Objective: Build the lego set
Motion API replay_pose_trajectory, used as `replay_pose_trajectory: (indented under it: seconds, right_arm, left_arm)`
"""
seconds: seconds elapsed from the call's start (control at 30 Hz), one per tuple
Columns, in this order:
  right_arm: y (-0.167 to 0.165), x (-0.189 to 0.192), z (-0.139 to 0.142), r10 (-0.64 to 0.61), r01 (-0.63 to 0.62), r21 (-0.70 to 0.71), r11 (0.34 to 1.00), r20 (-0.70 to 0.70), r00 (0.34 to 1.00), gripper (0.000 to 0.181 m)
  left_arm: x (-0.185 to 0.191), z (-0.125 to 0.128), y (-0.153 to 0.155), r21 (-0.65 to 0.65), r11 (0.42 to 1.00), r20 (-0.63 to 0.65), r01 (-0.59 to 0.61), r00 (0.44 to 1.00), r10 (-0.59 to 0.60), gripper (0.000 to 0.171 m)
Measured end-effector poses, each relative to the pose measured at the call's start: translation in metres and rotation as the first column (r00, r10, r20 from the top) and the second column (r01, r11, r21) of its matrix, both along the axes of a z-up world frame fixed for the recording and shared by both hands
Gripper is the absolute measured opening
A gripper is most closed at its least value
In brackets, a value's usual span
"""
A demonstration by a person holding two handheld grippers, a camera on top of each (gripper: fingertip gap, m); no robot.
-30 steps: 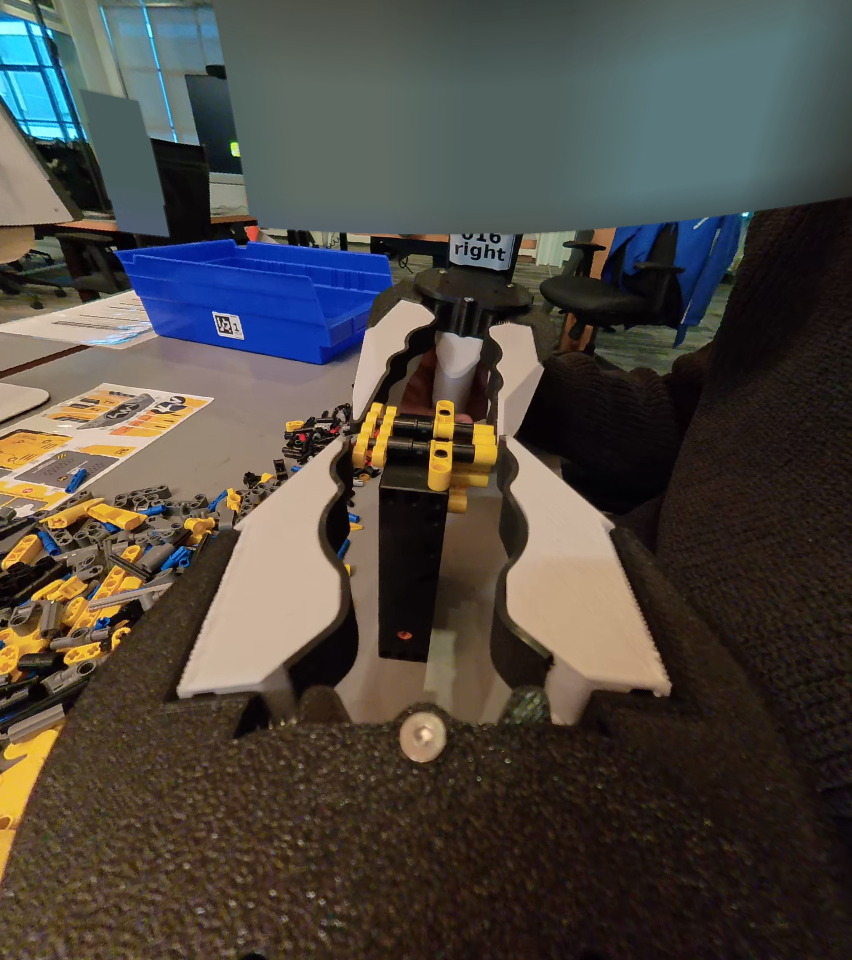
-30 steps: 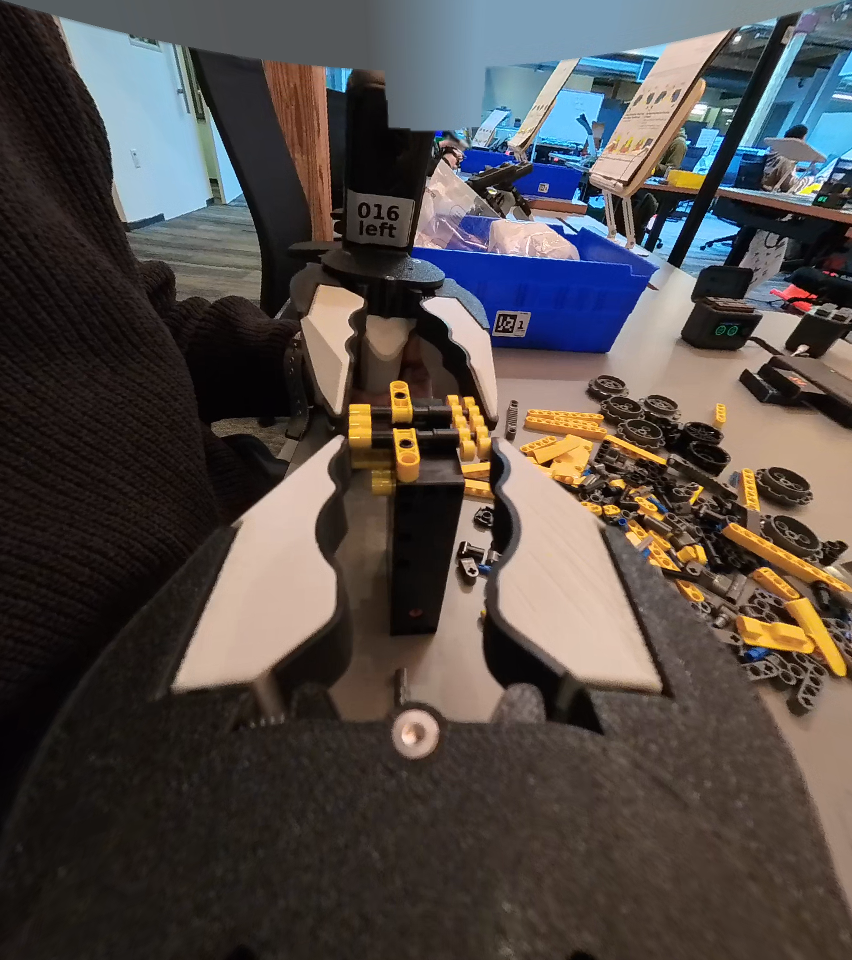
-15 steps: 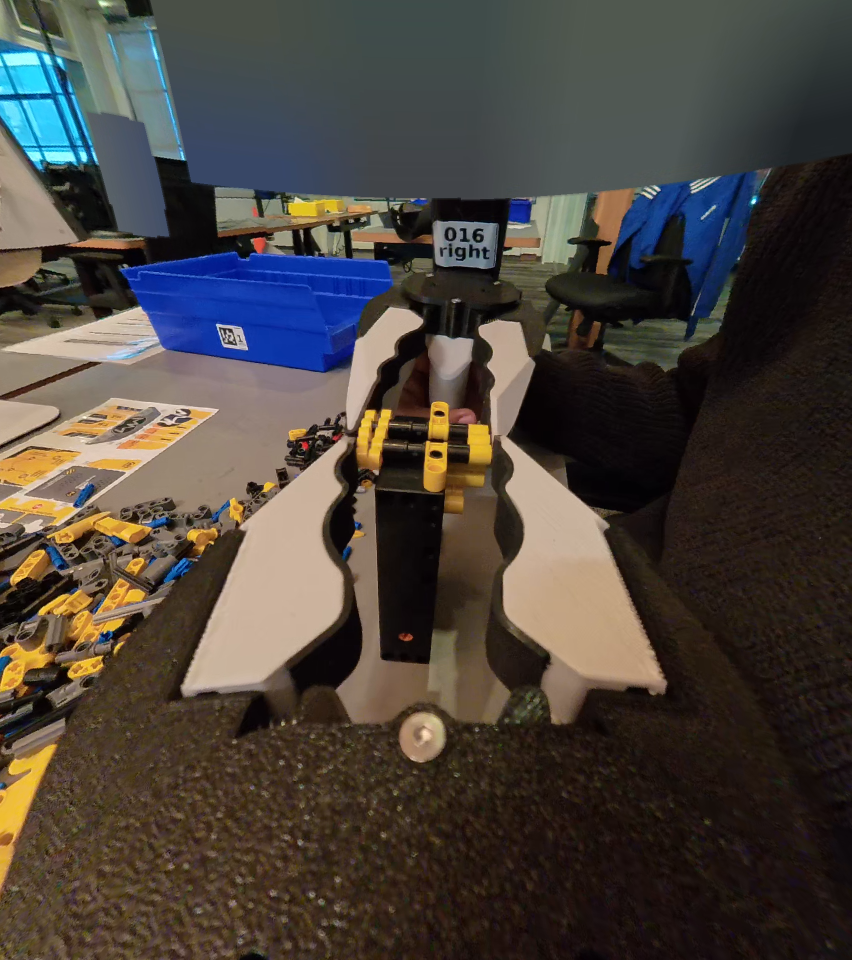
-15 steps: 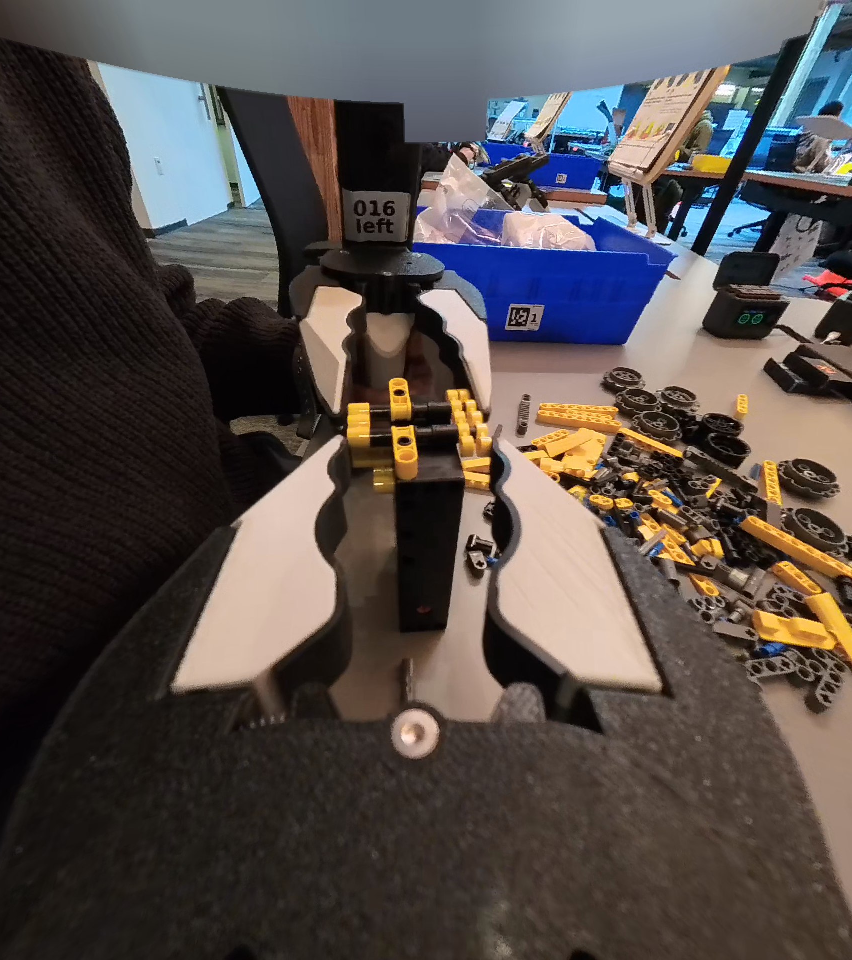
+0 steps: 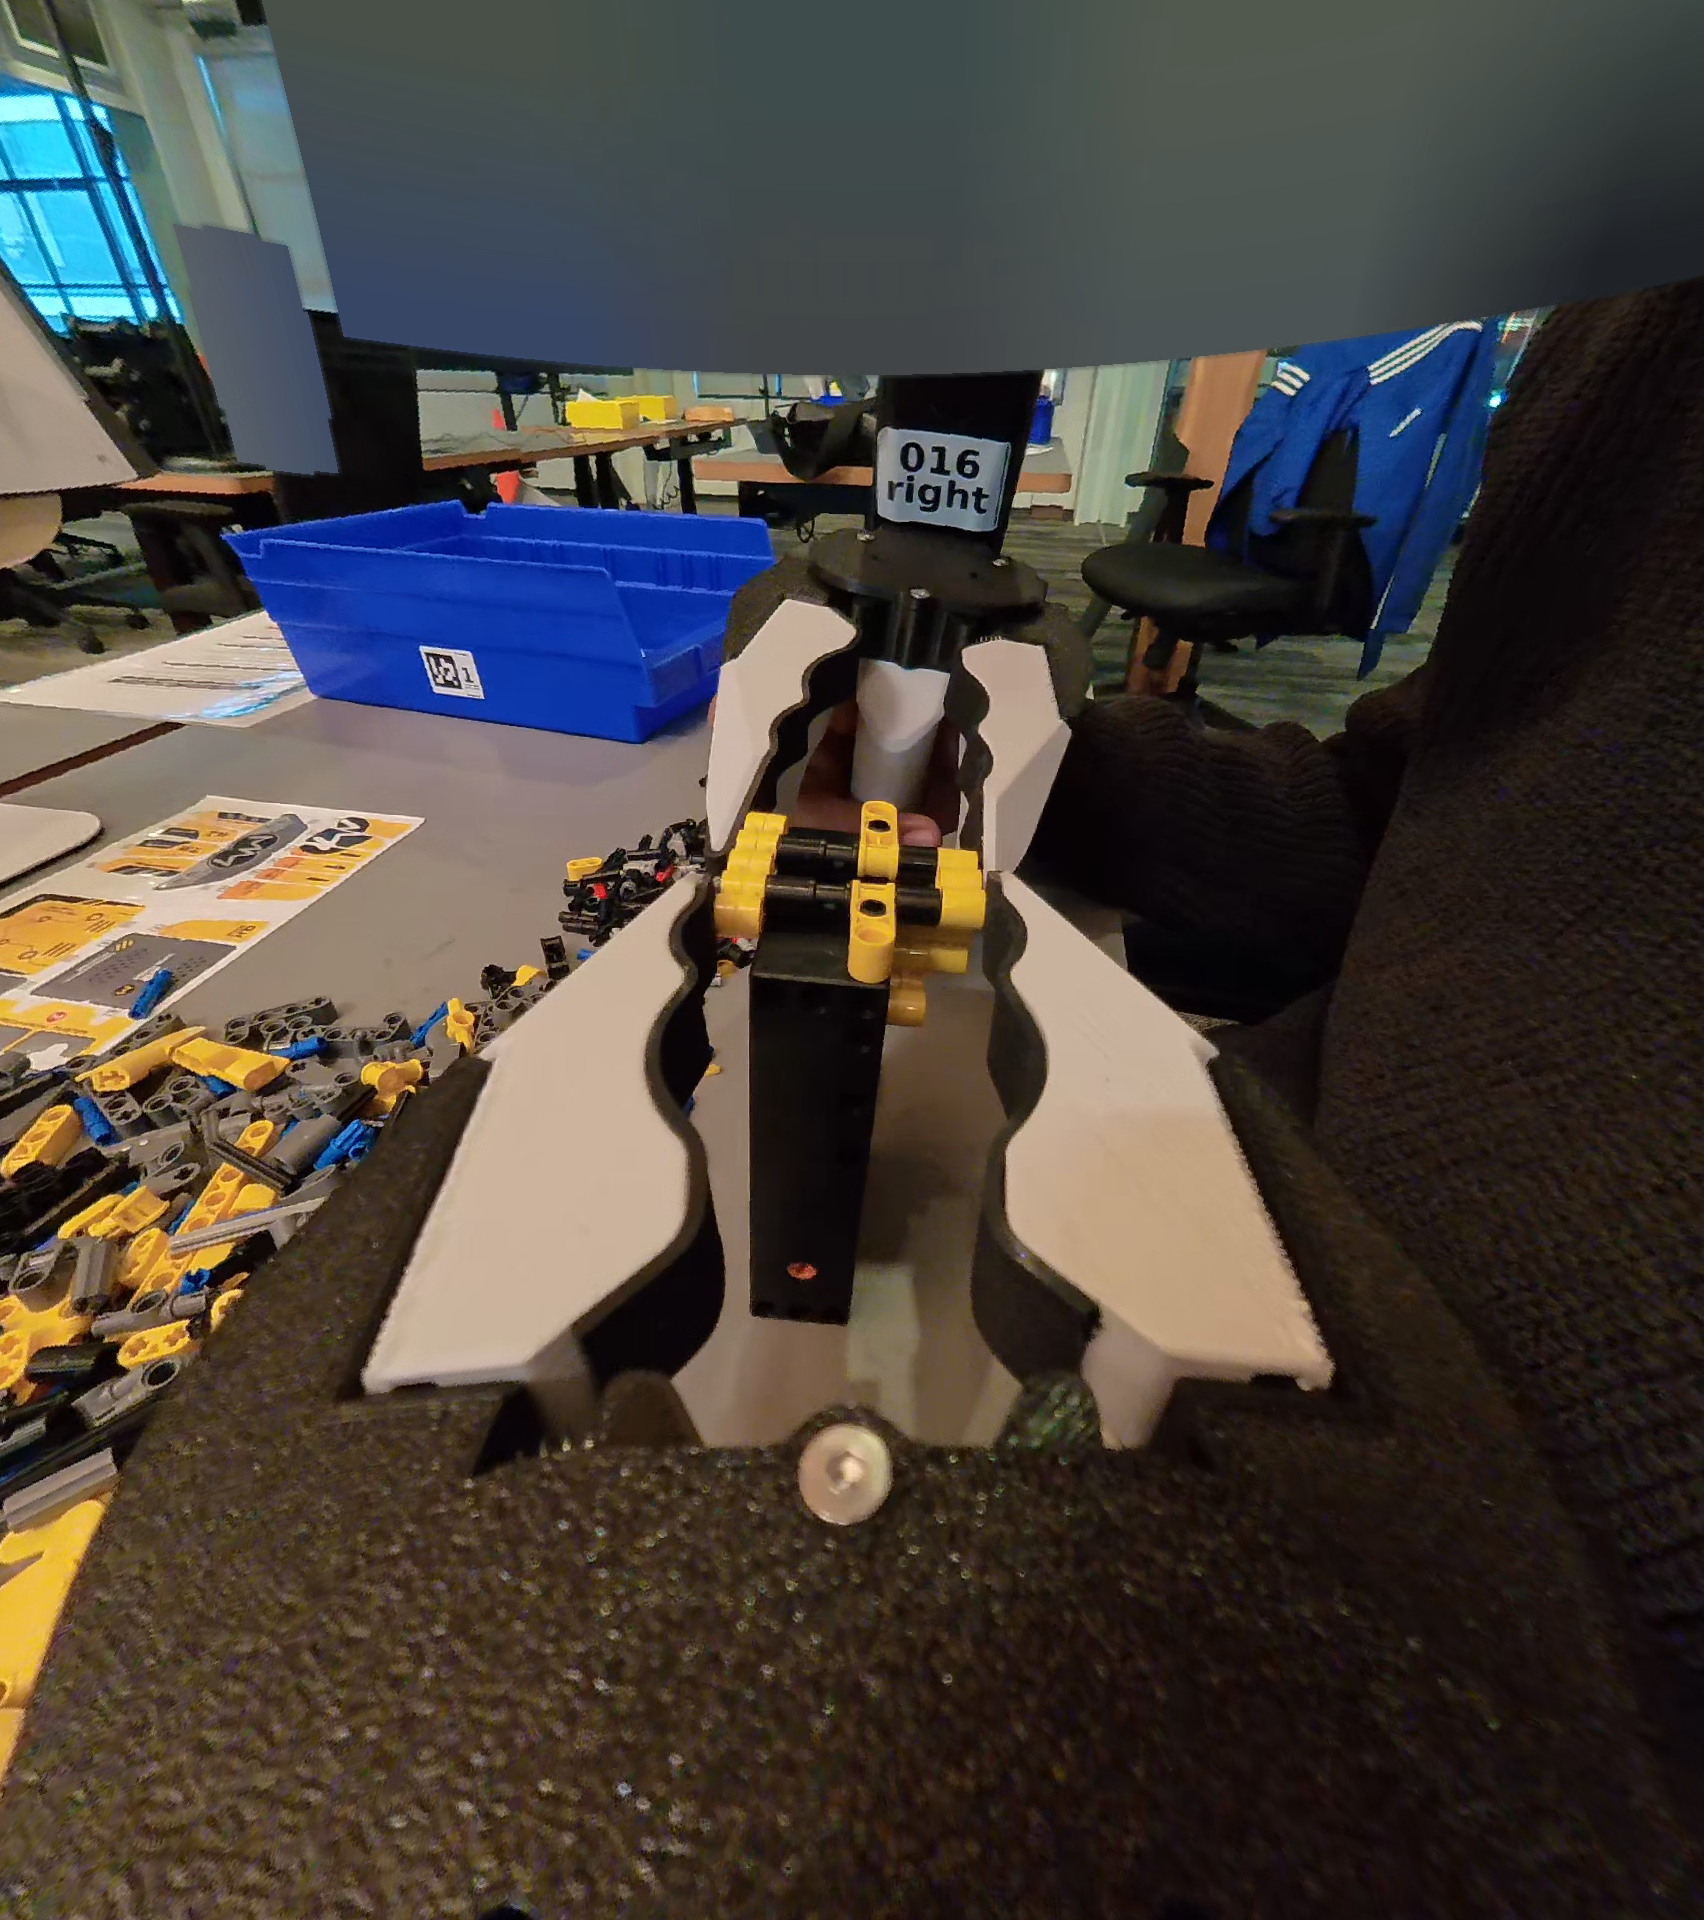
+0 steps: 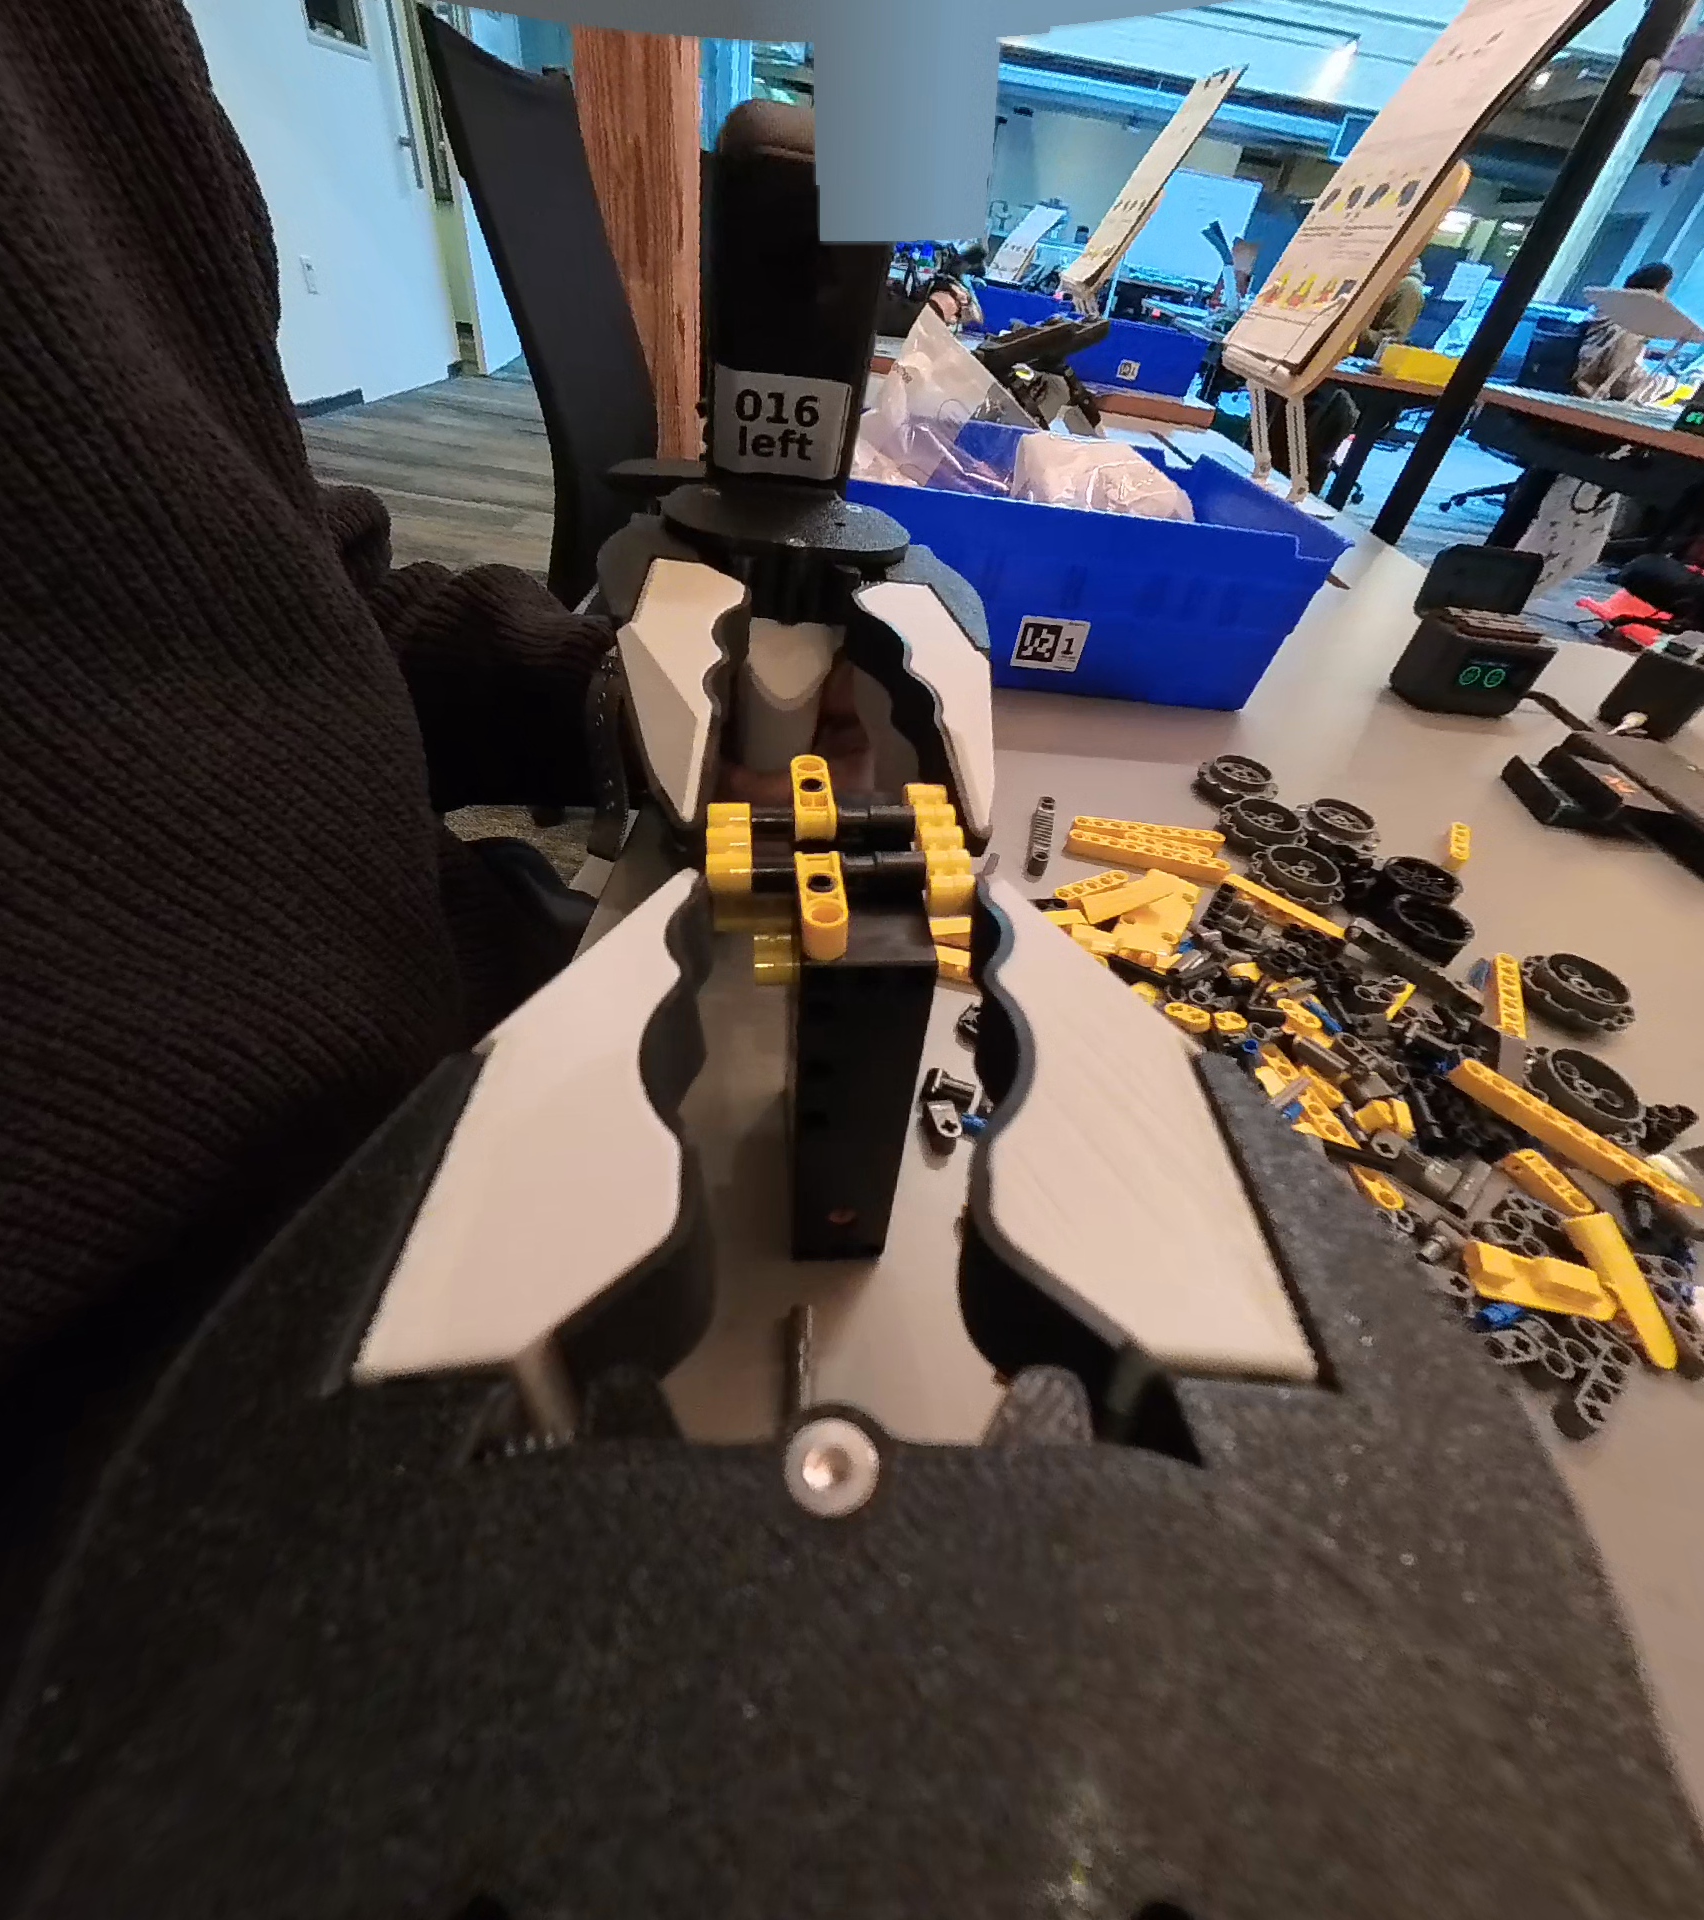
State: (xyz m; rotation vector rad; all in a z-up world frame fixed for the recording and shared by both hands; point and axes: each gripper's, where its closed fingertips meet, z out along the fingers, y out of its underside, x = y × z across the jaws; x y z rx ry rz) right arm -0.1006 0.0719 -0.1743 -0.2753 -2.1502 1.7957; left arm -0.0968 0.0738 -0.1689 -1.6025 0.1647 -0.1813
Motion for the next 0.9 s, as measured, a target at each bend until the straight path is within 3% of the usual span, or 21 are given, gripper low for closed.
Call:
replay_pose_trajectory:
  seconds: [0.37,0.53,0.73,0.9]
  right_arm:
    - [0.003,-0.004,0.001,-0.023,0.027,-0.067,0.997,0.058,0.998,0.052]
    - [0.014,-0.007,0.013,-0.047,0.059,-0.152,0.987,0.078,0.996,0.071]
    - [0.033,-0.013,0.040,-0.087,0.104,-0.308,0.946,0.068,0.994,0.071]
    - [0.040,-0.020,0.043,-0.144,0.155,-0.322,0.934,0.056,0.988,0.070]
  left_arm:
    - [-0.002,0.001,0.000,-0.004,1.000,0.056,0.001,0.998,-0.001,0.051]
    - [-0.008,0.007,-0.005,0.040,0.999,0.109,-0.005,0.994,0.001,0.057]
    - [-0.017,0.019,-0.015,0.125,0.992,0.227,0.025,0.973,-0.053,0.057]
    - [-0.020,0.021,-0.017,0.150,0.988,0.240,0.020,0.969,-0.056,0.057]
